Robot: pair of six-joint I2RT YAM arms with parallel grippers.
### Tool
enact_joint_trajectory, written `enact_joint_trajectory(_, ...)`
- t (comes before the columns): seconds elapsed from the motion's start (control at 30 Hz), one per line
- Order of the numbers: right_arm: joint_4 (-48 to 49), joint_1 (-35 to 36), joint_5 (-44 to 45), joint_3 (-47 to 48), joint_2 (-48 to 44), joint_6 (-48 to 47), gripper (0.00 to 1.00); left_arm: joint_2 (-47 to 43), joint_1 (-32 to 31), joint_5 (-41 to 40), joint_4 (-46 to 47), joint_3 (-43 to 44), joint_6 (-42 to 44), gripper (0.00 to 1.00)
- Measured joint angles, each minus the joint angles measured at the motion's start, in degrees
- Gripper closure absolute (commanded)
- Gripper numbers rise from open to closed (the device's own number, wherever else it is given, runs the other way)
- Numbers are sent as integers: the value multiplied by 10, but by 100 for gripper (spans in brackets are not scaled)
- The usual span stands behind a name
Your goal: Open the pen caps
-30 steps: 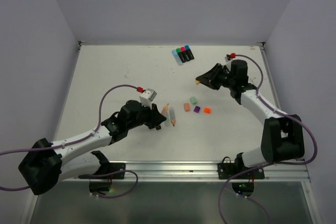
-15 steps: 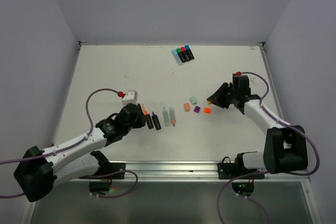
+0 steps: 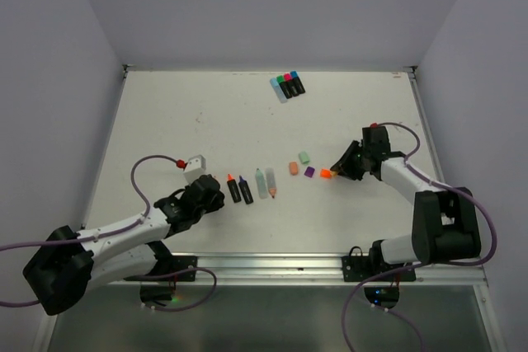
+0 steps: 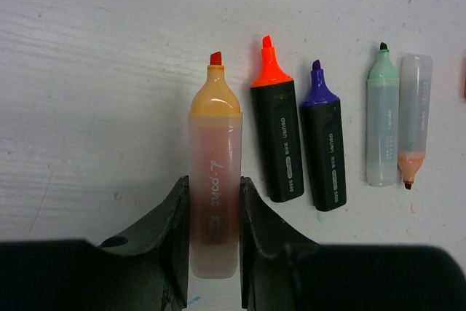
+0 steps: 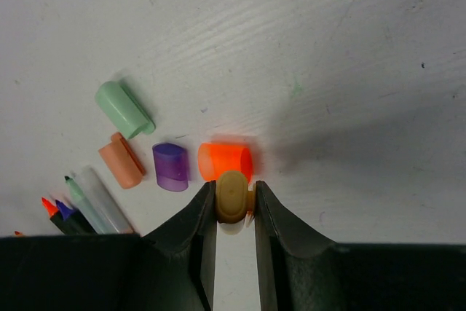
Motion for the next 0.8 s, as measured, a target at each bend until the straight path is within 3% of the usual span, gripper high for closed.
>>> enact_joint_trajectory(0.23,3,-4,10,-3,21,-11,79,41,0,20,82,-10,0,99)
enact_joint_trajectory(0.33,7,-4,10,-3,38,-15,71,49,0,20,98,-10,0,78)
enact_joint_trajectory(0.43,12,-6,9,-3,56,-18,68,52,0,20,109,-10,1,65)
enact_joint_trajectory(0.63,32,-8,0,-5,60,-19,63,58,0,19,123,-10,0,52)
enact_joint_trajectory(0.8,42,-8,-9,-6,59,-20,46,67,0,19,126,-10,0,44)
